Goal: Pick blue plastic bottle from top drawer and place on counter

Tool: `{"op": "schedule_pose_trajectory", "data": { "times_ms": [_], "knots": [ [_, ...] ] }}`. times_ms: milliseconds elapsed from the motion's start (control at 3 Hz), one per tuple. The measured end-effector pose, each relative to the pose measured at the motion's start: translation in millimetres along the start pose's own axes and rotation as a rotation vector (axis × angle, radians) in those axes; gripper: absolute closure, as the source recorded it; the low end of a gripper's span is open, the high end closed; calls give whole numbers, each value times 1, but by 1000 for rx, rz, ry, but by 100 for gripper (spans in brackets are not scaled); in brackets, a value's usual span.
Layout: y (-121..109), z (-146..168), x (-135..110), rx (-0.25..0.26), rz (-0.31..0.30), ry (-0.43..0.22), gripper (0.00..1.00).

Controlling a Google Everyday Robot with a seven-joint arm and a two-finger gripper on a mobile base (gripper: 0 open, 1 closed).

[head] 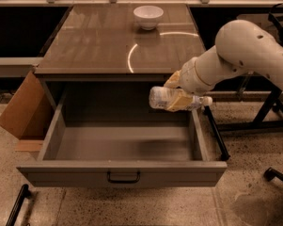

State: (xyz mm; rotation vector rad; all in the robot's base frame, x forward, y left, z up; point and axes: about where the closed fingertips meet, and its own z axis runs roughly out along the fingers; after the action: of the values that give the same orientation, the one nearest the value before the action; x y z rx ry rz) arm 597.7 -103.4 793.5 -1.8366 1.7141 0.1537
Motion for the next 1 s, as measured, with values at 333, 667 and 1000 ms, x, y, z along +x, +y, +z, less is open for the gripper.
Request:
{"op": "schedule_pose_trajectory", "data": {
  "times_ms": [333, 667, 1000],
  "knots": [
    [0, 0, 0, 0, 0, 0, 100],
    [-25, -10, -17, 1, -54, 31, 100],
    [-72, -24, -45, 15, -129, 84, 100]
  ]
}}
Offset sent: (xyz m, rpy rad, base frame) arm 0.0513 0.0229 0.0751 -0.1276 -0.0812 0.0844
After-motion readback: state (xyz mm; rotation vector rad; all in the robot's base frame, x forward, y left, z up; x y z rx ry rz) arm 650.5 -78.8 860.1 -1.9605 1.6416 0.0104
